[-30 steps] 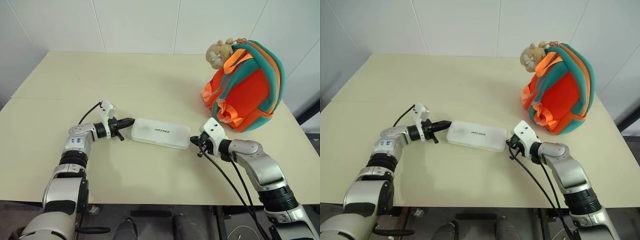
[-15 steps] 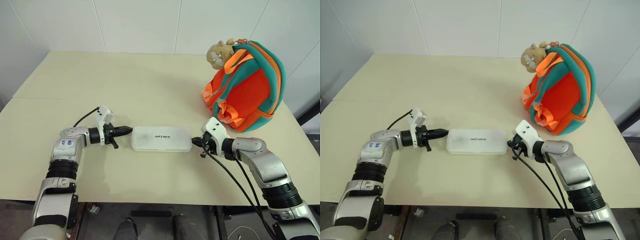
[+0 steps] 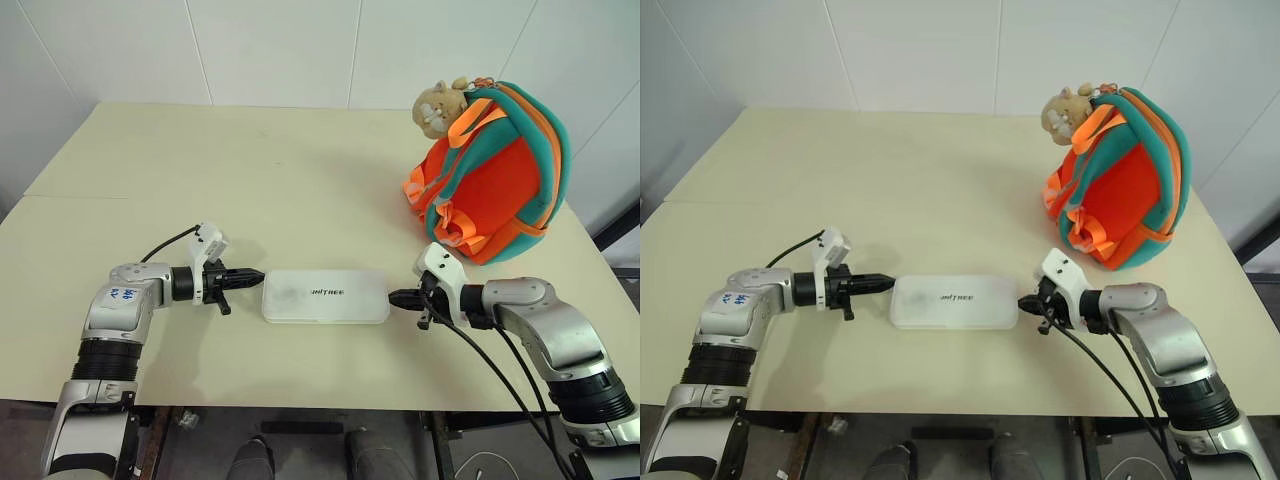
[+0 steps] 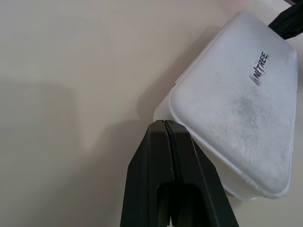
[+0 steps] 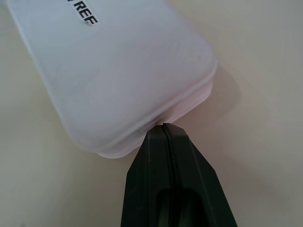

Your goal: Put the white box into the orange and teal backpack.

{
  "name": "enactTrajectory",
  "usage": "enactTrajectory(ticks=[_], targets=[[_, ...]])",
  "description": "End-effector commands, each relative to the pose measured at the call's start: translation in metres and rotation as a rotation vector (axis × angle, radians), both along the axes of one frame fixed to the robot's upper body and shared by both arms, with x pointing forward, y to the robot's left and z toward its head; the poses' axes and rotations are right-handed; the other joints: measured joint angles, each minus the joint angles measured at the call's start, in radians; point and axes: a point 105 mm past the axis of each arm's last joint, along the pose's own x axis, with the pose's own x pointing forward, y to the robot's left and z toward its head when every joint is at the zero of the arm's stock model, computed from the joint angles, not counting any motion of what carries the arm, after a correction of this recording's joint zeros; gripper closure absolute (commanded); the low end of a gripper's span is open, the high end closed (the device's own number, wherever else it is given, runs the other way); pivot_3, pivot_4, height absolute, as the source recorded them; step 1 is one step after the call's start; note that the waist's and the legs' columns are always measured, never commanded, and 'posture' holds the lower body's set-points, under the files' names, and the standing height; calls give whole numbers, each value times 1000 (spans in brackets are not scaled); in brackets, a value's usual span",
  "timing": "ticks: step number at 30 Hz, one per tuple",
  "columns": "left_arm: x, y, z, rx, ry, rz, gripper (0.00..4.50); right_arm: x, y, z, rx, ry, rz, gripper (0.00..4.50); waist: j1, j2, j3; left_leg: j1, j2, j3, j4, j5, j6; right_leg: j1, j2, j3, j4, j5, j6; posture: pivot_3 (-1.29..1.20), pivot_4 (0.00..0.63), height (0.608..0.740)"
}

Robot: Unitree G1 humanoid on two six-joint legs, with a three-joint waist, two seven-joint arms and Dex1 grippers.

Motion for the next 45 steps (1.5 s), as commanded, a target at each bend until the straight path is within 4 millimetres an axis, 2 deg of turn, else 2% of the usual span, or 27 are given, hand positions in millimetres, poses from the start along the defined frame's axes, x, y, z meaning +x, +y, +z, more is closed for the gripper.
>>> enactTrajectory(ticks=[1, 7, 15, 24, 30, 33, 37, 41, 45], targets=[[-12, -23, 10, -42, -19, -117, 4481, -14, 18, 17, 56, -36, 112, 4500, 0, 0, 0, 0, 0, 0, 0, 0, 0, 0, 0, 0, 0, 0, 0, 0, 150, 740], [-18, -23, 8, -36, 6, -114, 4481, -21, 15, 19, 69, -13, 105, 4500, -1, 0, 0, 0, 0, 0, -1, 0, 0, 0, 0, 0, -1, 0, 0, 0, 150, 740], [-32, -30, 3, -60, 52, -113, 4481, -19, 7, 20, 57, -20, 65, 4500, 1, -1, 0, 0, 0, 0, -1, 0, 0, 0, 0, 0, -2, 0, 0, 0, 150, 740], [-32, -21, 1, -62, 47, -59, 4481, -17, 4, 18, 45, -16, 57, 4500, 0, -1, 0, 0, 0, 0, -1, 0, 0, 0, 0, 0, -3, 0, 0, 0, 150, 740], [-19, -6, 17, -74, -36, 46, 4481, -18, -2, 19, 39, -3, 44, 4500, 0, -1, 0, 0, 0, 0, -1, 0, 1, 0, 0, 0, -3, 0, 0, 0, 150, 740], [-2, 8, 28, -59, -103, 174, 4481, -16, -7, 23, 38, -16, 29, 4500, 1, -1, 1, 0, 0, 0, -1, 0, 1, 0, 0, 0, -3, 0, 0, 0, 150, 740], [8, 18, 43, -80, -162, 266, 4481, -17, -13, 24, 27, -24, 17, 4500, 2, -1, 1, 0, 0, 0, -1, 0, 1, 1, 0, 0, -4, 0, 0, 0, 150, 740], [8, 23, 55, -122, -187, 303, 4481, -16, -21, 27, 8, -43, -7, 4500, 2, -1, 1, 0, 0, 0, -2, -1, 1, 1, 0, 0, -5, 0, 0, 0, 150, 740], [7, 24, 55, -129, -172, 308, 4481, -17, -22, 28, 9, -40, 0, 4500, 2, -1, 1, 0, 0, 0, -2, -1, 1, 1, 0, 0, -5, 0, 0, 0, 150, 740]])
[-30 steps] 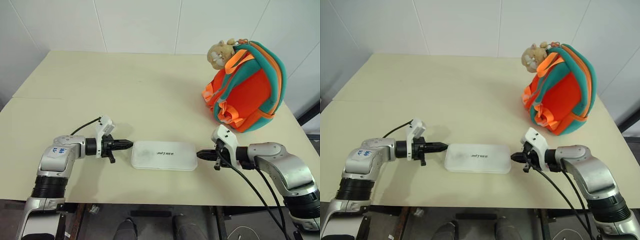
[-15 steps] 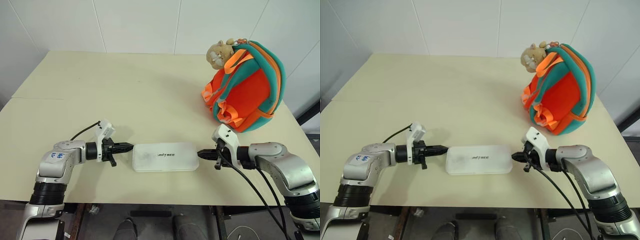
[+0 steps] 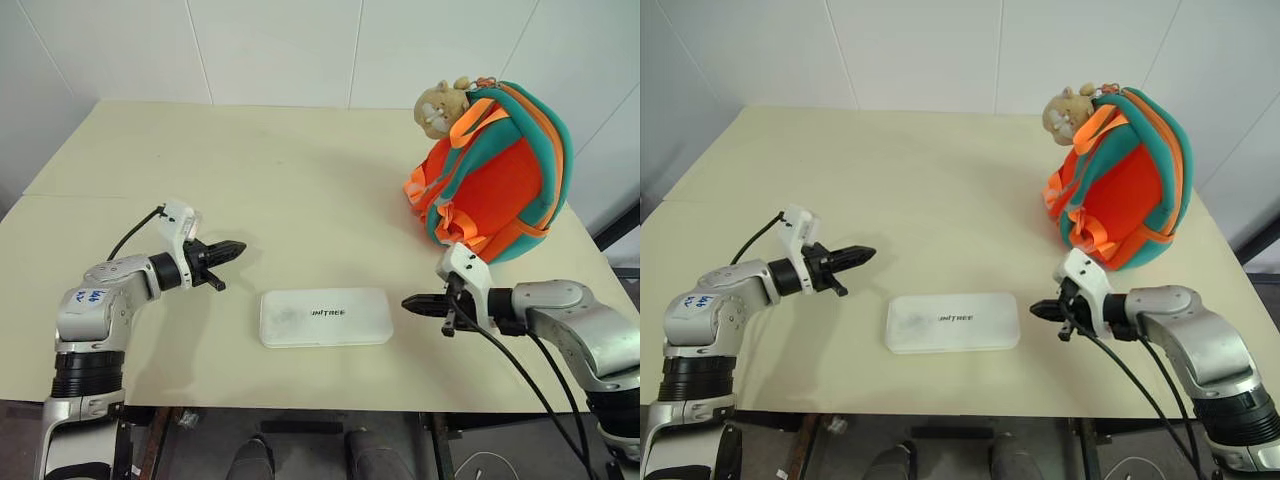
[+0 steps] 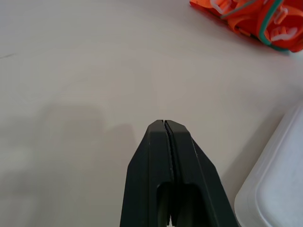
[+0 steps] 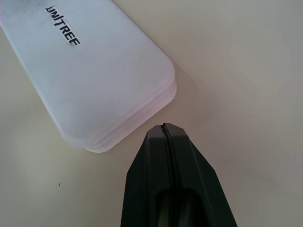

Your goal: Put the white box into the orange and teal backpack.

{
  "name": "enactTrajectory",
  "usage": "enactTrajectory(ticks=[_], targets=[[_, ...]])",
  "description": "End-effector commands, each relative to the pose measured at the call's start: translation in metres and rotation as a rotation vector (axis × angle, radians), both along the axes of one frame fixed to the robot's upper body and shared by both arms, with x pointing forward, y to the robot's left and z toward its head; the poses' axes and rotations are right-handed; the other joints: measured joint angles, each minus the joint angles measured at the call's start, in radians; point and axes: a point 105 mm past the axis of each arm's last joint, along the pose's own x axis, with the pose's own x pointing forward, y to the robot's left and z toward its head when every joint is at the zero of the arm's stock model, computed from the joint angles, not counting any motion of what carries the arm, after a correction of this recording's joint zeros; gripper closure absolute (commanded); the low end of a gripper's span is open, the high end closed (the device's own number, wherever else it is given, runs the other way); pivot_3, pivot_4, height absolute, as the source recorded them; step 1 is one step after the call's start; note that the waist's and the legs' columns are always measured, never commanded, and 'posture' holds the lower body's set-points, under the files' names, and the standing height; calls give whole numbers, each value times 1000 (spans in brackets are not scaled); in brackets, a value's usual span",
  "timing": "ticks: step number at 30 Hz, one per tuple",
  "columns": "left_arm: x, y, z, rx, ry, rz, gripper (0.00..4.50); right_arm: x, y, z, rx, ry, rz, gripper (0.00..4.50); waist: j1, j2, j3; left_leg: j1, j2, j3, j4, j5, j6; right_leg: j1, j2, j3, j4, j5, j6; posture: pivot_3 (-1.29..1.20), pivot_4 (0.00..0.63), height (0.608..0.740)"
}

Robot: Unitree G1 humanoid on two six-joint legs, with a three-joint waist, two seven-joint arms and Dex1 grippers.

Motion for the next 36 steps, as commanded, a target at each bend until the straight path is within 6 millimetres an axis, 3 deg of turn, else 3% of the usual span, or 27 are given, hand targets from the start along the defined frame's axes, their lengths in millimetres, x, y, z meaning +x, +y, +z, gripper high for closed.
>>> enactTrajectory(ticks=[1, 13, 15, 18, 27, 29, 33, 36], targets=[[-3, 0, 11, -7, -34, -12, 4481, -5, 2, 11, 11, -42, 31, 4500, 1, 0, 0, 0, 0, 0, 0, 0, 0, 0, 0, 0, 0, 0, 0, 0, 150, 740], [-11, 15, 11, -45, 28, 7, 4481, -17, 10, 7, 24, -17, 60, 4500, 0, -1, 0, 0, 0, 0, 0, 0, 0, 0, 0, 0, 0, 0, 0, 0, 150, 740], [-17, 14, 21, -169, 71, -32, 4500, -16, 8, 10, 26, -29, 51, 4143, -1, -1, 1, 0, 0, 0, 0, 0, 0, 0, 0, 0, 0, 0, 0, 0, 150, 740], [-22, 11, 25, -204, 85, -56, 3626, -13, 4, 13, 21, -41, 41, 3303, -1, -2, 1, 0, 0, 0, 0, 0, 0, 0, 0, 0, 0, 0, 0, 0, 150, 740], [-30, 15, 22, -290, 197, -14, 762, 3, -11, 5, -48, -94, -41, 196, -3, -2, 1, 0, 0, 0, 0, 0, 0, 0, 0, 0, -1, 0, 0, 0, 150, 740], [-30, 21, 20, -328, 251, 27, 109, 6, -12, 0, -64, -96, -53, 0, -4, -2, 1, 0, 0, 0, 0, 0, 0, 0, 0, 0, 0, 0, 0, 0, 150, 740], [-39, 24, 6, -391, 484, 31, 48, 12, -11, -5, -73, -115, -72, 0, -5, -2, 1, 0, 0, 0, 0, 0, 0, 0, 0, 0, 0, 0, 0, 0, 150, 740], [-47, 20, 2, -423, 564, -20, 48, 19, -12, -6, -77, -137, -95, 0, -6, -3, 1, 0, 0, 0, 0, 0, 0, 0, 0, 0, 0, 0, 0, 0, 150, 740]])
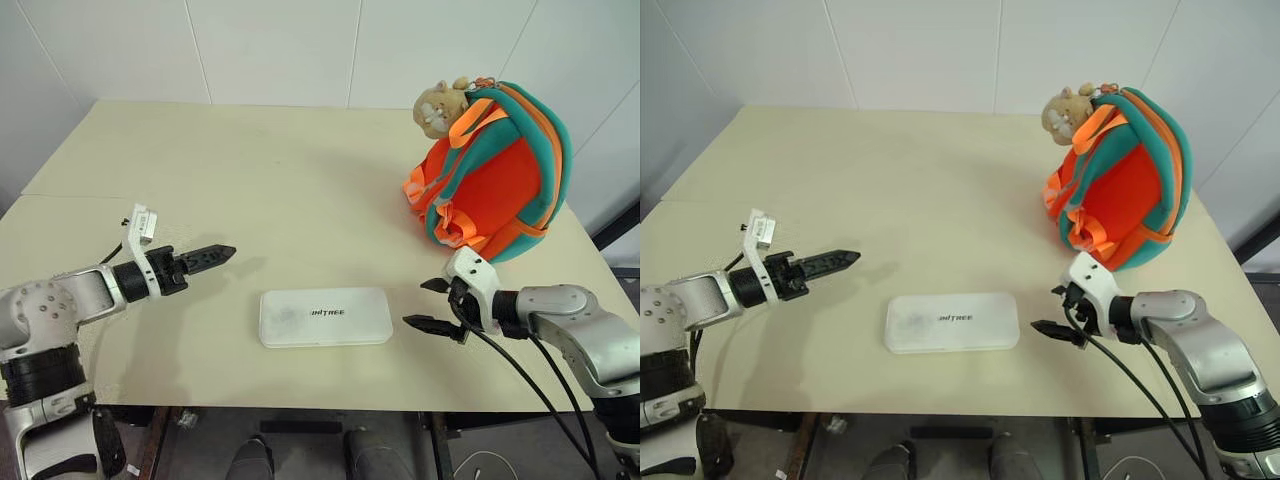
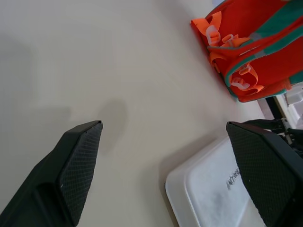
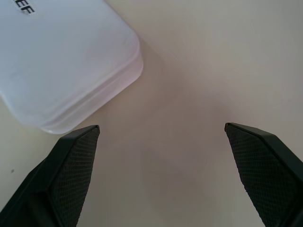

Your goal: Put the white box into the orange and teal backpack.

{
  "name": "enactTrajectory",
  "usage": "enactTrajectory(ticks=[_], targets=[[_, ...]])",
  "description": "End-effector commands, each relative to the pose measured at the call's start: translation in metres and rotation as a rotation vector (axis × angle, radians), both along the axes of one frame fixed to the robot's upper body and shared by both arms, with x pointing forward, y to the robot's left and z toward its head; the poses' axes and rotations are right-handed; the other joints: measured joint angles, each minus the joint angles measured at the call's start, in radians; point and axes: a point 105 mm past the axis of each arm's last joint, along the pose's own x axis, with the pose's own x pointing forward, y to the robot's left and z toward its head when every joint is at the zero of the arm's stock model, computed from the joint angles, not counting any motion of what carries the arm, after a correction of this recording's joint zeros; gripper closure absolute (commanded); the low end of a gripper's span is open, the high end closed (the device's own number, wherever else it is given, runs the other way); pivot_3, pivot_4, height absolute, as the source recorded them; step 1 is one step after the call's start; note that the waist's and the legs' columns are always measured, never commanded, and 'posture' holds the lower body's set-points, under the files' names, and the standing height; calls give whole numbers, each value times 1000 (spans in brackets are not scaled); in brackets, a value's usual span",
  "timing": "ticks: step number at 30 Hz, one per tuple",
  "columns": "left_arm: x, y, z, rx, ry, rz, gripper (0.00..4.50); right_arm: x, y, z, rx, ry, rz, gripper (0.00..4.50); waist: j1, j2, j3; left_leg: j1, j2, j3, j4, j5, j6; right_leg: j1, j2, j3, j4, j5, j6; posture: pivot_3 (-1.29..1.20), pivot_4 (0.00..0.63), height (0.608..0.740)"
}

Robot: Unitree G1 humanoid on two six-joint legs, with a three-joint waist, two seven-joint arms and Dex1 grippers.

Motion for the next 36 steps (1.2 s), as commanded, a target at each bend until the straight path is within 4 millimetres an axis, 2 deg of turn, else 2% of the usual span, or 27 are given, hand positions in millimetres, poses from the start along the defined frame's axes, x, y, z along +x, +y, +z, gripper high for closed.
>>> enactTrajectory(ticks=[1, 4, 8, 12, 17, 23, 28, 31, 36], targets=[[-9, -4, 5, -97, 42, -64, 48, 7, 2, 7, -6, -60, -6, 0, 1, 0, 0, 0, 0, 0, 0, 0, 0, 0, 0, 0, 0, 0, 0, 0, 150, 740], [-11, -6, 9, -234, 58, -101, 48, 8, 7, 5, 1, -62, 3, 0, 0, 0, 0, 0, 0, 0, -1, 0, 0, 0, 0, 0, 0, 0, 0, 0, 150, 740], [-20, -11, -10, -269, 167, -132, 48, 9, 15, 3, 14, -68, 8, 0, 0, 0, 0, 0, 0, -1, -1, 0, 0, 0, 0, 0, 0, 0, 0, 0, 150, 740], [-25, -12, -16, -322, 228, -147, 48, 10, 20, 1, 16, -74, 10, 0, 2, 0, 0, 0, 0, -1, 0, 0, -1, 0, 0, -1, 1, 0, 0, 0, 150, 740], [-28, -12, -33, -308, 325, -135, 48, 13, 21, 4, 21, -86, 5, 0, 3, 0, 0, 0, 0, -1, 0, 0, -1, 0, -1, -1, 1, 0, 0, 0, 150, 740], [-26, -23, -50, -289, 426, -162, 48, 15, 24, 5, 22, -93, 7, 0, 4, 0, 0, 0, 0, -1, -1, -1, -1, 0, -1, -1, 0, 0, -1, 0, 150, 740], [-18, -31, -49, -303, 436, -177, 48, 17, 28, 6, 27, -101, 10, 0, 6, 0, 0, 0, -1, -1, -1, 0, -1, 0, -1, -1, 0, 0, -1, 0, 150, 740], [-19, -40, -52, -289, 457, -214, 48, 18, 29, 7, 31, -104, 14, 0, 10, 0, 0, 0, -1, -1, -1, -1, -1, 0, -1, -1, 0, 0, -1, 0, 150, 740], [-21, -44, -57, -252, 480, -228, 48, 19, 31, 7, 34, -111, 12, 0, 10, 0, 0, 0, -1, -1, -1, -1, -1, 0, -1, -1, 0, 0, -1, 0, 150, 740]])
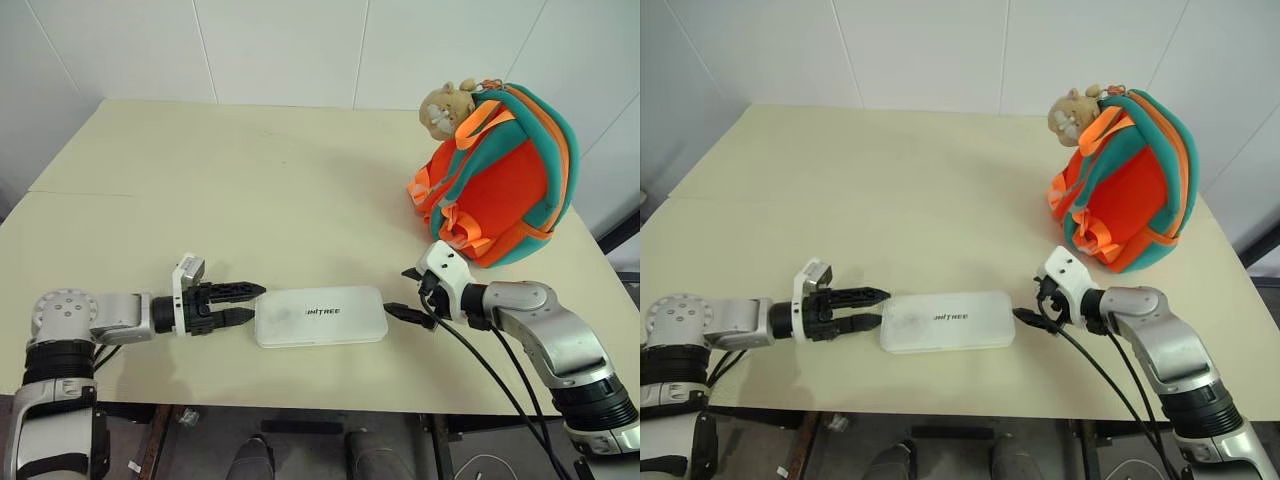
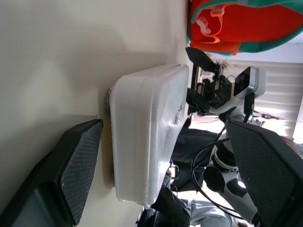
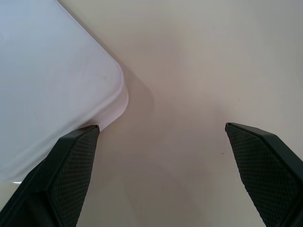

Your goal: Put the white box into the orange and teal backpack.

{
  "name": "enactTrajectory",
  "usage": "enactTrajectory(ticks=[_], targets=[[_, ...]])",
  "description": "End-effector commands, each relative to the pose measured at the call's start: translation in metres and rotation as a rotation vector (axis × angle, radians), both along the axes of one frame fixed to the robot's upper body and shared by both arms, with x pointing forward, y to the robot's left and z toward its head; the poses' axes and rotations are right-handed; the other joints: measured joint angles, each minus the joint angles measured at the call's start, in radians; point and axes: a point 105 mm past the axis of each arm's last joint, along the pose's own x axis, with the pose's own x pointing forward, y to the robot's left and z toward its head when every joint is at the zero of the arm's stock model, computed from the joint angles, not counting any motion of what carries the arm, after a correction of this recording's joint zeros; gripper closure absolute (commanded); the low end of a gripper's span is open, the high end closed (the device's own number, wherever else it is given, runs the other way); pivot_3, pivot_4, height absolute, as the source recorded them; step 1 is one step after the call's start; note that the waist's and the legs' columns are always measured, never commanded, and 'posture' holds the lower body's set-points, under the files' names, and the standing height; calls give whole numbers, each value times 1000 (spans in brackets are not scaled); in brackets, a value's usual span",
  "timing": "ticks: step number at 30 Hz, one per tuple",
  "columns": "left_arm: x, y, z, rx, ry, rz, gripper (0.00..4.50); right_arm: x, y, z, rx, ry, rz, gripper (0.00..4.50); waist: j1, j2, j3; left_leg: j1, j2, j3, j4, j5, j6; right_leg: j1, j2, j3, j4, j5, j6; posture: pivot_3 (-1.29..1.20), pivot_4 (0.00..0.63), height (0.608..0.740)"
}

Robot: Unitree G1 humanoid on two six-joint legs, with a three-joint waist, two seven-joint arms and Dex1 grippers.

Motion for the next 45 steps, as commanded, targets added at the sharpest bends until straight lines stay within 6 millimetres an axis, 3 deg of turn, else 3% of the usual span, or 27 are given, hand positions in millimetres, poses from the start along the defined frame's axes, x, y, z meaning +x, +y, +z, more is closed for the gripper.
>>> enactTrajectory(ticks=[1, 6, 16, 23, 30, 34, 37, 41, 45], targets=[[-3, -2, -10, 39, 38, -19, 48, 2, 5, 9, 7, -45, 17, 0, 0, 0, 0, 0, 0, 0, 0, 0, 0, 0, 0, 0, 0, 0, 0, 0, 150, 740], [2, 0, -10, 66, 18, 12, 48, 2, 6, 9, 8, -47, 14, 0, 1, 0, 0, 0, 0, 0, 0, 0, 0, 0, 0, 0, 0, 0, 0, 0, 150, 740], [-17, 7, -26, 172, 70, -30, 48, 2, 3, 7, 0, -48, 12, 0, -10, 0, 0, 1, 0, 0, -1, 0, 0, 0, 0, 0, 0, 0, 0, 0, 150, 740], [-19, 2, -26, 216, 54, -54, 48, 3, 4, 7, -1, -52, 17, 0, -7, 0, 0, 1, 0, 0, -3, 0, 0, 0, 0, 0, -1, -1, -1, 0, 150, 740], [4, -6, -23, 195, 20, 57, 48, 5, 4, 7, -4, -58, 24, 0, 8, 0, -1, 3, 0, 0, -1, 0, 0, 3, 0, 0, -1, 0, 0, 0, 150, 740], [3, -15, -27, 193, 21, 47, 48, 6, 4, 8, -4, -60, 27, 0, 21, 0, -1, 5, -1, 0, 3, 0, 0, 6, -1, 0, -2, 0, 0, 0, 150, 740], [1, -23, -30, 198, 20, 36, 48, 7, 5, 7, -3, -60, 29, 0, 21, 0, -1, 5, -1, 0, 3, 2, 1, 7, -1, 0, -7, -3, -13, 0, 150, 740], [2, -30, -27, 189, -21, 40, 48, 7, 5, 7, -2, -59, 28, 0, 21, 0, -1, 6, -1, 0, 7, 3, 2, 11, -2, 0, -11, 0, -13, 0, 150, 740], [-3, -34, -27, 226, -65, 15, 901, 7, 5, 8, -2, -61, 28, 0, 20, 0, -1, 7, -1, 0, 6, 2, 2, 14, -2, 0, -15, 1, -13, 0, 150, 740]])
